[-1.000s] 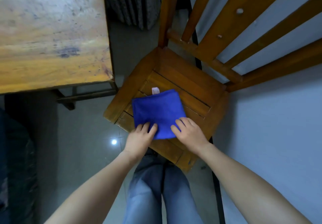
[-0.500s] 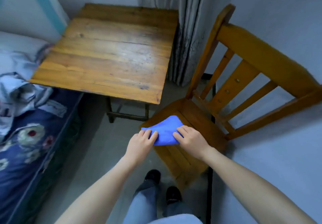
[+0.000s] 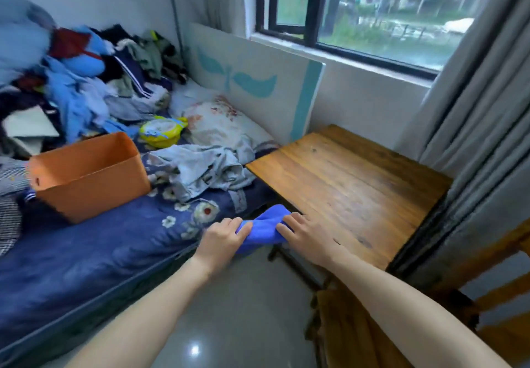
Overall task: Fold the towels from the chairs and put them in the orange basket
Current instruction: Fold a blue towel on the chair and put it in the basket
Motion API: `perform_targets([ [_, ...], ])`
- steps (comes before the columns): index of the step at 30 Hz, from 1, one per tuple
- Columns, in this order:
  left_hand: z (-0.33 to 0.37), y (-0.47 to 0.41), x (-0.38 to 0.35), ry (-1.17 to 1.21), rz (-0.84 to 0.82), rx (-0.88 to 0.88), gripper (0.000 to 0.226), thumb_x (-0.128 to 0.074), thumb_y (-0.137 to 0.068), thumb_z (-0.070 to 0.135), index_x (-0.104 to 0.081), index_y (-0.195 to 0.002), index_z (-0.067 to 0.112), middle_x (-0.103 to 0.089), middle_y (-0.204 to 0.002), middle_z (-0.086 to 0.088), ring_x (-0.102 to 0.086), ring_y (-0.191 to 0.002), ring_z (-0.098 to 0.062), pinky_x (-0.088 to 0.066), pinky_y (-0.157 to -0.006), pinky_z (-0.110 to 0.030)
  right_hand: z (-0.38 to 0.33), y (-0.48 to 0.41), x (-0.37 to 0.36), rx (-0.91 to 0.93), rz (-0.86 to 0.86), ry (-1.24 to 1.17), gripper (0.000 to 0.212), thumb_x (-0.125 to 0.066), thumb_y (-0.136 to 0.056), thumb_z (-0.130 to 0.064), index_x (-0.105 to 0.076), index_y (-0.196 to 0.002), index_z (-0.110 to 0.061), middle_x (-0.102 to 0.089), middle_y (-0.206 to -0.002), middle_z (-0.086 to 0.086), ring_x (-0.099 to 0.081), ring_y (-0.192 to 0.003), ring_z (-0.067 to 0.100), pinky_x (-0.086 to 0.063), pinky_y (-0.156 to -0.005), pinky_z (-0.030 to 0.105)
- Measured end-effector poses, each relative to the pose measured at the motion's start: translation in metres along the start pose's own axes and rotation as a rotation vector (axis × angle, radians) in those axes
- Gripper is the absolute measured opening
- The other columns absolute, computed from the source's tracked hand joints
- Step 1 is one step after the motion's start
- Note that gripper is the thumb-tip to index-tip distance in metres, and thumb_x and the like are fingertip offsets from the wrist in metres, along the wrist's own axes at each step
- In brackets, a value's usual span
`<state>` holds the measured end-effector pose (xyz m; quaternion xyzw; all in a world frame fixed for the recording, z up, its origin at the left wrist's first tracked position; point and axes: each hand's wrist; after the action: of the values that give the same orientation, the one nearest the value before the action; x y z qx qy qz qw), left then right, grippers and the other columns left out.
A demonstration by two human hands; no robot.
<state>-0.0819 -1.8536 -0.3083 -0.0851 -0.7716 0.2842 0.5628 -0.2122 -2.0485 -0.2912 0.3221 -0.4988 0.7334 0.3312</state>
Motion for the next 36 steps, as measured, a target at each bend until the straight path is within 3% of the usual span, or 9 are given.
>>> perform_targets([
  [4, -0.089, 0.055, 0.048, -0.122, 0.032, 0.115, 0.035, -0.041, -0.069, 0.018, -0.047, -0.103, 0.014, -0.069, -0.080, -0.008, -0.062, -0.057, -0.024, -0.048, -0.044, -0.025, -0.050, -0.108, -0.025, 0.171, 0.048, -0.057, 0.015, -0.051, -0.074, -0.013, -0.048, -0.088, -0.013, -0.058, -0.074, 0.005, -0.055, -0.065, 0.024, -0.048, -0.056, 0.029],
  [9, -0.197, 0.131, 0.095, -0.273, -0.007, 0.280, 0.035, -0.041, -0.068, 0.009, -0.046, -0.102, 0.013, -0.066, -0.076, -0.006, -0.060, -0.056, -0.023, -0.048, -0.044, -0.027, -0.132, -0.235, -0.049, 0.288, 0.092, -0.135, 0.024, -0.046, -0.068, -0.016, -0.046, -0.091, -0.012, -0.060, -0.076, 0.005, -0.057, -0.064, 0.024, -0.048, -0.053, 0.029],
  [13, -0.259, 0.180, 0.121, -0.334, -0.028, 0.335, 0.037, -0.038, -0.067, 0.007, -0.046, -0.103, 0.013, -0.066, -0.077, -0.006, -0.060, -0.056, -0.023, -0.046, -0.043, -0.026, -0.190, -0.301, -0.064, 0.330, 0.110, -0.202, 0.032, -0.059, -0.063, -0.016, -0.044, -0.091, -0.013, -0.060, -0.076, 0.004, -0.057, -0.062, 0.022, -0.045, -0.049, 0.027],
  [17, -0.293, 0.213, 0.124, -0.365, -0.038, 0.368, 0.039, -0.036, -0.066, 0.005, -0.046, -0.103, 0.013, -0.066, -0.076, -0.005, -0.060, -0.054, -0.021, -0.045, -0.043, -0.024, -0.222, -0.341, -0.081, 0.390, 0.092, -0.236, 0.022, -0.043, -0.067, -0.016, -0.044, -0.089, -0.013, -0.059, -0.074, 0.004, -0.056, -0.061, 0.022, -0.044, -0.048, 0.027],
  [20, -0.307, 0.227, 0.116, -0.354, -0.062, 0.411, 0.044, -0.048, -0.061, 0.004, -0.046, -0.103, 0.013, -0.067, -0.078, -0.005, -0.060, -0.055, -0.020, -0.047, -0.044, -0.024, -0.232, -0.361, -0.096, 0.445, 0.086, -0.253, 0.022, -0.041, -0.065, -0.015, -0.042, -0.087, -0.013, -0.059, -0.074, 0.004, -0.055, -0.061, 0.022, -0.044, -0.046, 0.027],
  [25, -0.335, 0.230, 0.094, -0.293, -0.210, 0.507, 0.080, -0.085, -0.033, 0.007, -0.047, -0.102, 0.014, -0.066, -0.076, -0.003, -0.060, -0.055, -0.019, -0.047, -0.044, -0.024, -0.231, -0.391, -0.137, 0.496, 0.079, -0.286, 0.023, -0.040, -0.063, -0.015, -0.041, -0.086, -0.013, -0.058, -0.073, 0.003, -0.055, -0.060, 0.022, -0.045, -0.046, 0.028],
  [31, -0.394, 0.196, 0.061, -0.295, -0.283, 0.546, 0.082, -0.085, -0.031, 0.007, -0.046, -0.103, 0.014, -0.065, -0.074, -0.001, -0.060, -0.055, -0.018, -0.047, -0.044, -0.022, -0.200, -0.447, -0.192, 0.497, 0.115, -0.324, 0.023, -0.042, -0.063, -0.016, -0.042, -0.086, -0.014, -0.058, -0.071, 0.002, -0.054, -0.057, 0.021, -0.038, -0.045, 0.025],
  [36, -0.452, 0.163, 0.037, -0.310, -0.294, 0.586, 0.080, -0.084, -0.033, 0.006, -0.046, -0.103, 0.014, -0.066, -0.075, -0.001, -0.062, -0.058, -0.018, -0.049, -0.047, -0.023, -0.172, -0.504, -0.239, 0.496, 0.104, -0.369, 0.025, -0.043, -0.068, -0.018, -0.044, -0.092, -0.015, -0.062, -0.078, 0.003, -0.058, -0.063, 0.022, -0.043, -0.046, 0.025],
])
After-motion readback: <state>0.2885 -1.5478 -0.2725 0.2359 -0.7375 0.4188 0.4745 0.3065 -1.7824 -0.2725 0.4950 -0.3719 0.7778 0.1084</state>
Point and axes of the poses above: each hand's wrist, its own y-axis away from the middle knuckle, its own x-axis out of the back of the hand, z = x × y
